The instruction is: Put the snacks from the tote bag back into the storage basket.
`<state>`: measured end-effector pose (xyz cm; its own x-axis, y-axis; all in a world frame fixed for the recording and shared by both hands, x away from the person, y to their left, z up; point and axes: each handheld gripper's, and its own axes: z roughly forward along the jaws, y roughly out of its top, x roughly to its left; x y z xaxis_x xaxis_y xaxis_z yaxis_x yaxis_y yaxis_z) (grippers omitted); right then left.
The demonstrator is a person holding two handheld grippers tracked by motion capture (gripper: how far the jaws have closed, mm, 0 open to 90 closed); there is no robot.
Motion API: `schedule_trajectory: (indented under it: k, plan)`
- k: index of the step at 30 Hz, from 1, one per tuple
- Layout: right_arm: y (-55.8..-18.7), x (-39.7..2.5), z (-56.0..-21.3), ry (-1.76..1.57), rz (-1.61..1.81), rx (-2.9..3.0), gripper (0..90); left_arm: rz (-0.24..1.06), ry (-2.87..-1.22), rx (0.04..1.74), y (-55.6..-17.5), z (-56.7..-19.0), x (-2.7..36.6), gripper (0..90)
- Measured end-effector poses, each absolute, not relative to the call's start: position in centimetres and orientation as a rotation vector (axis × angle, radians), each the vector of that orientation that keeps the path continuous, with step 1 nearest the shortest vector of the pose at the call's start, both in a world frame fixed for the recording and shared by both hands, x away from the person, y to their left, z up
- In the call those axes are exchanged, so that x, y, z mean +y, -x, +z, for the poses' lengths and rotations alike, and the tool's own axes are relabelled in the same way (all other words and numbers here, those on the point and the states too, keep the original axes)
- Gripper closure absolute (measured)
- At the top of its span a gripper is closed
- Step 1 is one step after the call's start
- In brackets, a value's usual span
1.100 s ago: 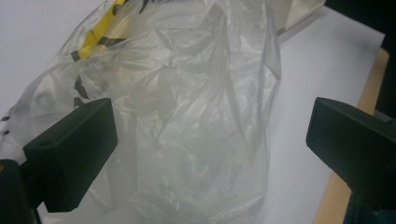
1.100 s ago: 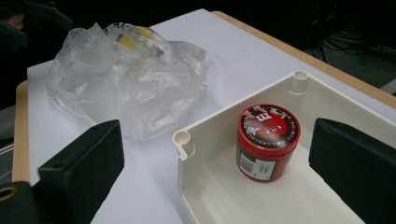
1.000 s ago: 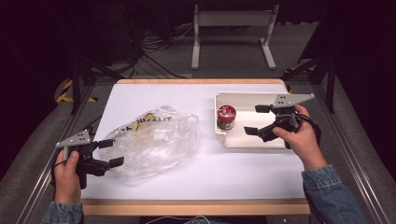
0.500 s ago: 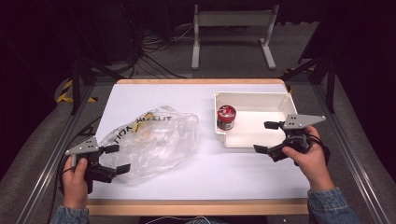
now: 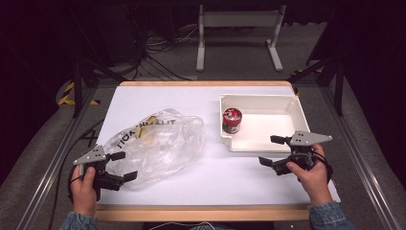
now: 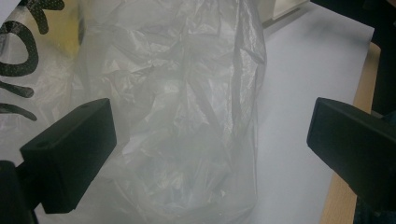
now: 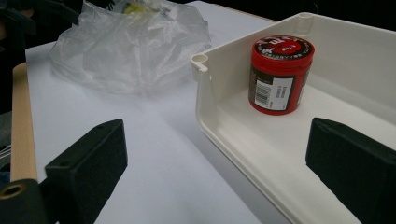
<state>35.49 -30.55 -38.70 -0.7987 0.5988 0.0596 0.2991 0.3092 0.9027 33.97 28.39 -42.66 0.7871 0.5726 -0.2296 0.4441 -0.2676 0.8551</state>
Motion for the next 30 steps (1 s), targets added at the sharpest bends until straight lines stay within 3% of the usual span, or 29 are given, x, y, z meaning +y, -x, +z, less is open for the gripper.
schedule_trajectory:
  k: [15, 30]
  plan:
    - [-35.9, -30.8, -42.9, -0.868, 1.466, 2.271, 1.8, 0.156, -1.904, 0.811, -34.4, -44.2, 28.2, 1.9]
    - [-35.9, -30.2, -44.3, -0.956, 1.309, 2.329, 3.2, 0.182, -1.931, 0.845, -34.8, -45.2, 27.9, 1.9]
